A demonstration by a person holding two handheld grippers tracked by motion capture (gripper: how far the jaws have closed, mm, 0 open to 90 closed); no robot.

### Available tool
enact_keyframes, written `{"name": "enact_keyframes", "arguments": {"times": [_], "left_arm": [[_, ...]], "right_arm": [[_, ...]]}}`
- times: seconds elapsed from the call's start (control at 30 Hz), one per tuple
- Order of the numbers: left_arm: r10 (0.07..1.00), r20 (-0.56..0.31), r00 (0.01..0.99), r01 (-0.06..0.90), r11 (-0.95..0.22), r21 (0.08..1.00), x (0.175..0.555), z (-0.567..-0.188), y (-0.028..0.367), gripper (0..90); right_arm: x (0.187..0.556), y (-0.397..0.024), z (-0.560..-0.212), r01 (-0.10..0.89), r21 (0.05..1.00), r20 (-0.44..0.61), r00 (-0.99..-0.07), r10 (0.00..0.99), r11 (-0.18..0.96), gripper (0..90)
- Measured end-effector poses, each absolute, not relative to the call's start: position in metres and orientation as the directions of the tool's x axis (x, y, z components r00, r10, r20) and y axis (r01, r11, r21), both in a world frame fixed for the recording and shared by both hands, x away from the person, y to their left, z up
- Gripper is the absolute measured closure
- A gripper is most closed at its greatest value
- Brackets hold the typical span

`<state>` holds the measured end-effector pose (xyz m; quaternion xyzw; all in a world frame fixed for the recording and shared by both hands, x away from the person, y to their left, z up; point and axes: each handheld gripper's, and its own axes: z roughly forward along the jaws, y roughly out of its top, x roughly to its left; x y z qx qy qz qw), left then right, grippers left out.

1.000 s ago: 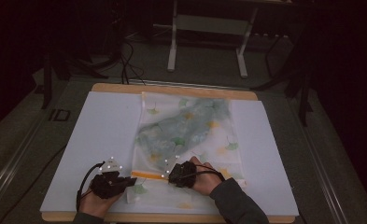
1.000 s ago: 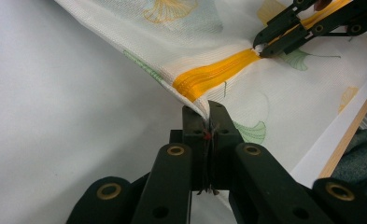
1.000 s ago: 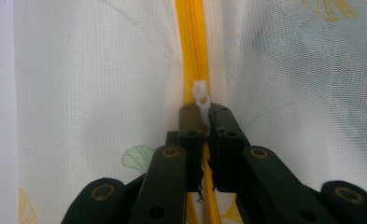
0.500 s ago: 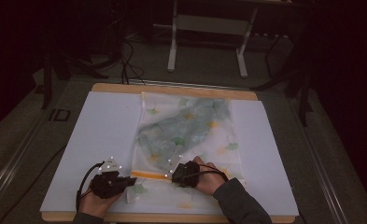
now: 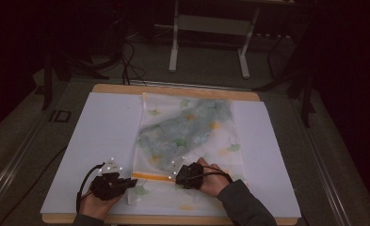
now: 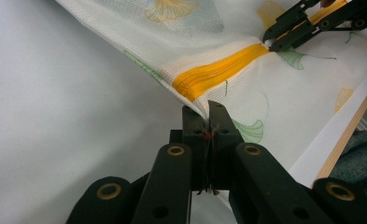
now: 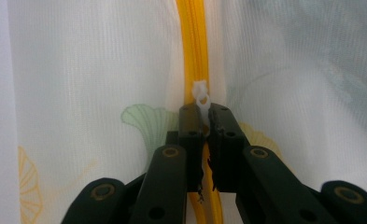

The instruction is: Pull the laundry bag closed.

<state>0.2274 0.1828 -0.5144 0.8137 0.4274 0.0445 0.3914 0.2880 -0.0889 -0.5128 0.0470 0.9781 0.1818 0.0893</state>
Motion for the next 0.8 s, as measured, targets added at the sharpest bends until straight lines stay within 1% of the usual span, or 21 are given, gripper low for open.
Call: {"name": "enact_keyframes", "arguments": {"times": [0.8], "left_arm": [[0.732,-0.262,0.629,0.661,-0.326,0.676,0.228,-0.515,0.184,88.1]], "right_arm": [[0.289,-0.110,-0.510,0.074,0.323,-0.160,-0.978,0.131,0.943,84.7]]}}
